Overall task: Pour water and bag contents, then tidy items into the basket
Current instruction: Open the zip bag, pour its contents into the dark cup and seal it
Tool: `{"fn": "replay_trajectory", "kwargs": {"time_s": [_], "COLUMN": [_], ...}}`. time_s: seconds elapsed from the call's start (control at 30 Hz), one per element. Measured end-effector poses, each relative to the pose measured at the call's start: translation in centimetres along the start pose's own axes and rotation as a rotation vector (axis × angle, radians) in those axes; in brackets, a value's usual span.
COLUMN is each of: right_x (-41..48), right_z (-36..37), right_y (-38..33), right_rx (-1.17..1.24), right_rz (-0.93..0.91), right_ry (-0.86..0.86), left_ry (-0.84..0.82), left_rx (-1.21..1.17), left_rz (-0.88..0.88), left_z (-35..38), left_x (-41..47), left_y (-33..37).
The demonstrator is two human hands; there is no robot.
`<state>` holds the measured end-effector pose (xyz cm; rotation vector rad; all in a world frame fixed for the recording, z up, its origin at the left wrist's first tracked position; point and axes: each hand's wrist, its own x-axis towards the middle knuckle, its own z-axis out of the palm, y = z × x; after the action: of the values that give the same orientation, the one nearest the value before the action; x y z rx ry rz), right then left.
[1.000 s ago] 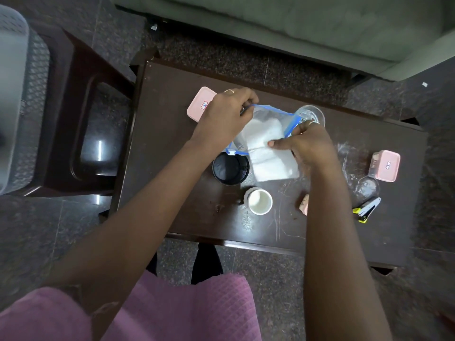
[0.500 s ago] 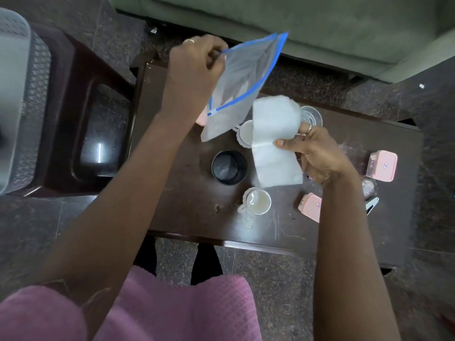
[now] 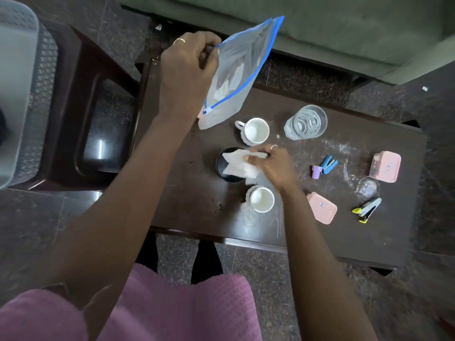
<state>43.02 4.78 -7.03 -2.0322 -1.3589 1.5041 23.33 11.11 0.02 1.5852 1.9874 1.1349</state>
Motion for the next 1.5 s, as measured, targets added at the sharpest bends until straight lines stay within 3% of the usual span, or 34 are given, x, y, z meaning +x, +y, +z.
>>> {"fn": "replay_trajectory", "kwargs": {"time_s": [0.3,0.53,0.63,0.8,1.1,1.2,1.27,1.33,1.4,1.5], "right_x": [-0.2,0.3,0.7,0.7,1.1,0.7,-0.2,-1.2,-1.6,-1.4], "right_z": [2.6,4.9,6.2,7.1,7.2,6.5,5.9,5.0,3.8,2.3], "right_y": [0.0,-0.6,-0.8,-0.4,1.1,0.4,-0.8,-2.0,-3.0,-4.6], "right_rx": [-0.27,-0.681,-0.787,-0.852,-0.965,-0.823,-0.62,-0.363,-0.193,-0.336], "right_rz": [0.007,0.078,0.041,0.034,-0.078,-0.088,-0.246,-0.525,-0.739,-0.891], "right_ry": [0.135,-0.033,0.004,0.182,0.107,0.288,0.562,0.764,0.786,0.714], "left_ry": [-0.015,-0.039,-0.055,-0.079,-0.148,-0.186,-0.203,-0.215,-0.244,-0.357], "left_rx": [-0.003,-0.009,-0.003,-0.022,-0.031,-0.044,-0.054,-0.062,-0.064,-0.072], "left_rz": [-0.002,-0.011,-0.005,-0.012,0.045,0.06,0.056,0.065,0.08,0.097], "left_z": [-0.1,0.2,0.5,1.3,2.3,2.4,2.4,2.2,1.9,1.4], "left_x": [-0.6,-1.0,-1.4,-2.2,-3.0,-3.0,-2.8,-2.5,-2.0,-1.1], "left_y": [-0.2,-0.5,-0.6,-0.7,-0.5,-0.6,-0.7,-0.6,-0.6,-0.7]}}
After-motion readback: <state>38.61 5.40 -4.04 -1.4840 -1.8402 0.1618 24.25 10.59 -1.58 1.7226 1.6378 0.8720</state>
